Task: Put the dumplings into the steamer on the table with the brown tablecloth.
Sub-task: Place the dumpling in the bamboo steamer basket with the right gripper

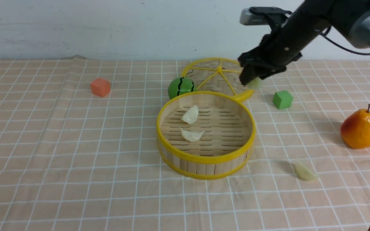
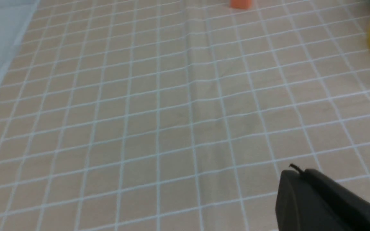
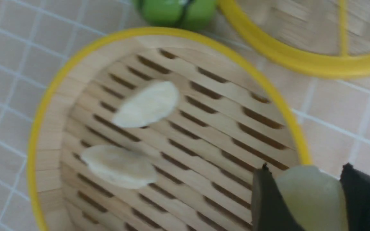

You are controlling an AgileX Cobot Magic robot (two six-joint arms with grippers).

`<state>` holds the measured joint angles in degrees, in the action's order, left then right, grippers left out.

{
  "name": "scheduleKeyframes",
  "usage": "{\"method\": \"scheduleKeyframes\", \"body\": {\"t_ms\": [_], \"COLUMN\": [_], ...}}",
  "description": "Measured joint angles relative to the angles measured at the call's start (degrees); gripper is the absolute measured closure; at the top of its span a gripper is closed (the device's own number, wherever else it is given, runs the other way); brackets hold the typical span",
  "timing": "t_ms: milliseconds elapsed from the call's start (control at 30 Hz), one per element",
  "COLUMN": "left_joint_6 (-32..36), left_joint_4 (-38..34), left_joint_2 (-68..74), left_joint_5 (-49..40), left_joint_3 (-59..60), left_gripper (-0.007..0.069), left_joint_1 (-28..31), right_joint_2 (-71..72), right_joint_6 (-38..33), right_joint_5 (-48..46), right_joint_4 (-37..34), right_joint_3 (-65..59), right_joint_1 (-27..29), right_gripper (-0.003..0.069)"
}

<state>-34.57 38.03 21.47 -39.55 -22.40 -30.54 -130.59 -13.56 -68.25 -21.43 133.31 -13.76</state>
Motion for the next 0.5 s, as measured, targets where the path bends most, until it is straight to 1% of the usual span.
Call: {"method": "scheduleKeyframes", "body": {"t_ms": [67, 267, 333, 367, 400, 433, 467, 500], "left_joint_6": [0.0, 0.0, 0.0, 0.0, 0.0, 0.0, 0.0, 0.0], "left_joint_4": [-0.4, -0.5, -0.5, -0.5, -0.5, -0.5, -0.5, -0.5], "left_joint_2": [-0.1, -1.2, -1.4, -1.4, -1.4, -1.4, -1.5, -1.4], "left_joint_5": [5.3, 8.4, 8.6, 8.6, 8.6, 8.5, 8.5, 8.1], "left_joint_3": [3.5, 4.2, 4.2, 4.2, 4.2, 4.2, 4.2, 4.2], "left_gripper": [0.0638, 0.0638, 0.0638, 0.0638, 0.0638, 0.0638, 0.0638, 0.0638], "left_joint_1": [0.0, 0.0, 0.0, 0.0, 0.0, 0.0, 0.0, 0.0], "right_joint_2": [-2.1, -7.6, -9.2, -9.2, -9.3, -9.1, -9.0, -8.0], "right_joint_6": [-2.9, -3.8, -3.3, -3.1, -1.0, 0.7, 1.0, 3.0], "right_joint_5": [2.8, 6.0, 7.1, 7.2, 7.1, 6.9, 6.8, 5.9], "right_joint_4": [-0.7, 0.2, 0.5, 0.6, 0.6, 0.6, 0.5, 0.5], "right_joint_3": [-1.0, -1.8, -1.9, -1.9, -2.0, -2.0, -2.0, -2.1], "right_joint_1": [-2.6, -4.1, -4.1, -4.1, -4.1, -4.0, -4.0, -3.7], "right_gripper": [0.0375, 0.0370, 0.0291, 0.0281, 0.0198, 0.0162, 0.0154, 0.0100]}}
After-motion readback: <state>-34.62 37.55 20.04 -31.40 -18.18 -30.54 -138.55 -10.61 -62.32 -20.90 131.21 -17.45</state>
